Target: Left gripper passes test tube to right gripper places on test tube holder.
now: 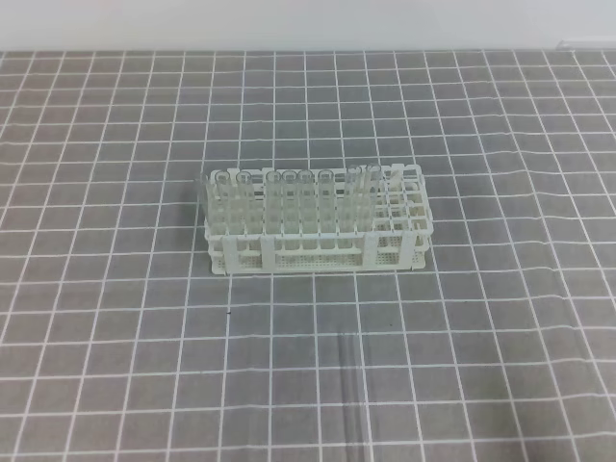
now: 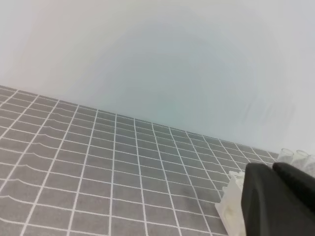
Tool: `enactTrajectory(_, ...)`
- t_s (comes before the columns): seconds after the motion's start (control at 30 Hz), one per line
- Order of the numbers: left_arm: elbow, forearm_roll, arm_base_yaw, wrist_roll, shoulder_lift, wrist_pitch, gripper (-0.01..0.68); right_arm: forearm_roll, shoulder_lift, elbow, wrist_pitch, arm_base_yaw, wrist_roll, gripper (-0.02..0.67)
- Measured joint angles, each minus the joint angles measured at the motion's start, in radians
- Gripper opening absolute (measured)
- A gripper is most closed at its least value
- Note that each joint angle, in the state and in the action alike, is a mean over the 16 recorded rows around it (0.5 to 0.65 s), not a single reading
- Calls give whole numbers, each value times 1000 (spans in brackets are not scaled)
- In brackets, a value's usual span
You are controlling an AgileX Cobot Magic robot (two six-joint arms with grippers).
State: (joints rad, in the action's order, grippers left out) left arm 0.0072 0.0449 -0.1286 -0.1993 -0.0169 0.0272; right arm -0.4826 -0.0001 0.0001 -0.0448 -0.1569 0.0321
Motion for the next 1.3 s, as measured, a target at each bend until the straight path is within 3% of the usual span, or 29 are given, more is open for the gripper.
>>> enactTrajectory(0.4,-78,0,0,-171,68,-63,-1,-74,55,-65,-100,0,0,-13)
enactTrajectory(0.63,-277,9,-9,-185,284,-288,-1,-64,216,-204,-234,0,1,-13)
enactTrajectory(0.9,-557,107,-43,0,657,-586,-1,8,460,-367,-385,0,1,-13)
enactTrajectory(1.1,-715,238,-134,169,935,-698,-1,45,577,-424,-457,0,2,-13)
enactTrajectory(1.3,-857,307,-309,188,1196,-741,-1,58,626,-435,-487,0,3,-13)
